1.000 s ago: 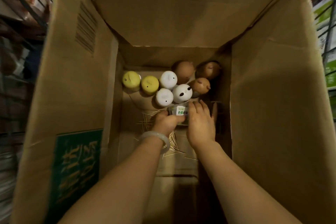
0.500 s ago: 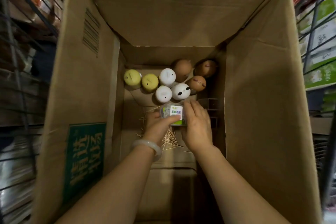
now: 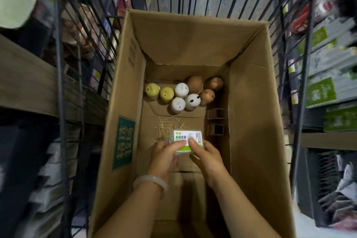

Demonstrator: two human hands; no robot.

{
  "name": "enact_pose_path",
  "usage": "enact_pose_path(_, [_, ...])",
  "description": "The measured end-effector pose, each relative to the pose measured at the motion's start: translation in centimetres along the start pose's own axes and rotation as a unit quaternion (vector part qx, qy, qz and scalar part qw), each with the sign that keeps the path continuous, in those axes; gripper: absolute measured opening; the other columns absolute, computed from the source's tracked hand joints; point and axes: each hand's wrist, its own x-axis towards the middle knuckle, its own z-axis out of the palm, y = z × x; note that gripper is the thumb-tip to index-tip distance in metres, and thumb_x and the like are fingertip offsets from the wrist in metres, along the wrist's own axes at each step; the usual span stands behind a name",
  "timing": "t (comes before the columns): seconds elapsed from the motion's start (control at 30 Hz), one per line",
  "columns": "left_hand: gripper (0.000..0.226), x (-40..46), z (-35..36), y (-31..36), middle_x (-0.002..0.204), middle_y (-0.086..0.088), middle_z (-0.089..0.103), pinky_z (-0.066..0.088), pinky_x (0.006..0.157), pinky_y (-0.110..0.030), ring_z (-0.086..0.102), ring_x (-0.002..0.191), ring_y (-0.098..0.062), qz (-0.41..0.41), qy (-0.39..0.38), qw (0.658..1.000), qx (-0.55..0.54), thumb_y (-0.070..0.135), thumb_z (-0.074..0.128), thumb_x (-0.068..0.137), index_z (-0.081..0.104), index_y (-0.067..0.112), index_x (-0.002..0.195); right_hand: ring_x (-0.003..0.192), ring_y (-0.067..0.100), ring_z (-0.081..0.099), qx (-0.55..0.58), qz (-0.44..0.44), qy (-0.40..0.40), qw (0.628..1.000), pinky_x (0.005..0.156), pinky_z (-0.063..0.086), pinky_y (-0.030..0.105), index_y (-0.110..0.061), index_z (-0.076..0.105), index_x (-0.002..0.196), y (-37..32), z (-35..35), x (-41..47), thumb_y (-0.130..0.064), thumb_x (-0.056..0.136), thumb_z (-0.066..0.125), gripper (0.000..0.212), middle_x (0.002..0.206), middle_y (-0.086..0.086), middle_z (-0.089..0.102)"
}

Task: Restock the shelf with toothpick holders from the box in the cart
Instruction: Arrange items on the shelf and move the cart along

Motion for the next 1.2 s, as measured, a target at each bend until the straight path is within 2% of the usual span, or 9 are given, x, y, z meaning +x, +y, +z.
enact_pose_path(0.13, [0.032, -3.7, 0.2, 1.1, 0.093, -0.008, 0.070, 0.053, 0.056, -0.019, 0.070, 0.065, -0.010, 0.016, -0.042, 0.998, -0.032, 0.004, 0.065, 0.084, 0.059, 0.008, 0.115, 0.100, 0.020, 0.067, 0.027, -0.024, -0.007, 0.999, 0.089, 0.051, 0.030, -0.008, 0.062, 0.114, -0.4, -0.4, -3.3, -0.026, 0.080, 0.069, 0.039, 0.108, 0.011, 0.070])
enact_pose_path(0.2, [0.028, -5.6, -0.1, 1.8, 0.095, -0.006, 0.071, 0.052, 0.073, -0.025, 0.069, 0.083, -0.014, 0.025, -0.065, 0.997, -0.039, 0.016, 0.061, 0.089, 0.059, 0.013, 0.116, 0.100, 0.020, 0.067, 0.044, -0.037, -0.010, 0.998, 0.086, 0.050, 0.029, -0.009, 0.062, 0.115, -0.7, -0.5, -5.3, -0.029, 0.078, 0.069, 0.043, 0.108, 0.010, 0.071])
enact_pose_path(0.27, [0.025, -7.2, -0.7, 2.2, 0.101, -0.006, 0.072, 0.049, 0.080, -0.029, 0.066, 0.095, -0.017, 0.040, -0.092, 0.994, -0.031, 0.024, 0.055, 0.092, 0.060, 0.016, 0.116, 0.102, 0.021, 0.066, 0.064, -0.050, -0.018, 0.997, 0.085, 0.050, 0.030, -0.009, 0.062, 0.114, -1.2, -0.5, -7.3, -0.027, 0.083, 0.065, 0.036, 0.108, 0.009, 0.071])
enact_pose_path(0.4, [0.022, -10.5, -1.8, 2.7, 0.101, -0.008, 0.071, 0.056, 0.066, -0.022, 0.068, 0.088, -0.016, 0.107, -0.101, 0.989, -0.011, 0.009, 0.053, 0.092, 0.060, 0.010, 0.113, 0.095, 0.020, 0.068, 0.090, -0.094, -0.046, 0.990, 0.083, 0.052, 0.032, -0.007, 0.061, 0.112, -2.2, -0.8, -11.3, -0.022, 0.086, 0.061, 0.029, 0.103, 0.010, 0.072])
enact_pose_path(0.57, [0.020, -15.1, -3.5, 3.1, 0.100, -0.009, 0.072, 0.055, 0.079, -0.026, 0.068, 0.092, -0.018, 0.183, -0.103, 0.978, -0.010, 0.006, 0.058, 0.088, 0.062, 0.007, 0.108, 0.077, 0.011, 0.069, 0.101, -0.152, -0.061, 0.981, 0.071, 0.050, 0.026, -0.012, 0.064, 0.100, -3.7, -2.5, -16.5, -0.029, 0.075, 0.062, 0.030, 0.089, 0.004, 0.075])
enact_pose_path(0.7, [0.027, -20.0, -4.9, 2.2, 0.105, -0.009, 0.072, 0.056, 0.074, -0.022, 0.069, 0.094, -0.017, 0.218, -0.141, 0.965, -0.033, 0.009, 0.059, 0.085, 0.061, 0.007, 0.112, 0.067, 0.008, 0.070, 0.157, -0.186, -0.061, 0.968, 0.063, 0.053, 0.026, -0.013, 0.062, 0.094, -4.1, -4.9, -20.7, -0.024, 0.077, 0.060, 0.020, 0.078, 0.000, 0.074])
enact_pose_path(0.8, [0.033, -24.7, -5.7, -0.2, 0.107, -0.009, 0.071, 0.057, 0.075, -0.022, 0.069, 0.096, -0.017, 0.250, -0.175, 0.952, -0.028, 0.014, 0.059, 0.081, 0.061, 0.009, 0.114, 0.066, 0.008, 0.069, 0.143, -0.223, -0.084, 0.961, 0.056, 0.056, 0.022, -0.011, 0.061, 0.091, -3.1, -6.6, -24.7, -0.016, 0.087, 0.056, 0.008, 0.076, 0.002, 0.074])
enact_pose_path(1.0, [0.048, -33.2, -7.8, -6.8, 0.113, -0.013, 0.069, 0.054, 0.085, -0.029, 0.066, 0.102, -0.023, 0.301, -0.175, 0.937, -0.041, 0.019, 0.061, 0.074, 0.059, 0.005, 0.121, 0.081, 0.013, 0.071, 0.070, -0.287, -0.143, 0.944, 0.069, 0.059, 0.024, -0.006, 0.063, 0.101, 0.9, -9.4, -33.3, -0.013, 0.091, 0.053, 0.016, 0.090, 0.008, 0.075])
enact_pose_path(1.2, [0.043, -40.7, -10.9, -11.7, 0.109, -0.012, 0.070, 0.057, 0.072, -0.023, 0.068, 0.097, -0.019, 0.350, -0.170, 0.917, -0.089, 0.019, 0.060, 0.075, 0.061, 0.005, 0.115, 0.087, 0.013, 0.071, 0.019, -0.329, -0.175, 0.928, 0.073, 0.058, 0.026, -0.008, 0.064, 0.105, 3.9, -9.0, -40.4, -0.017, 0.090, 0.054, 0.020, 0.094, 0.006, 0.075])
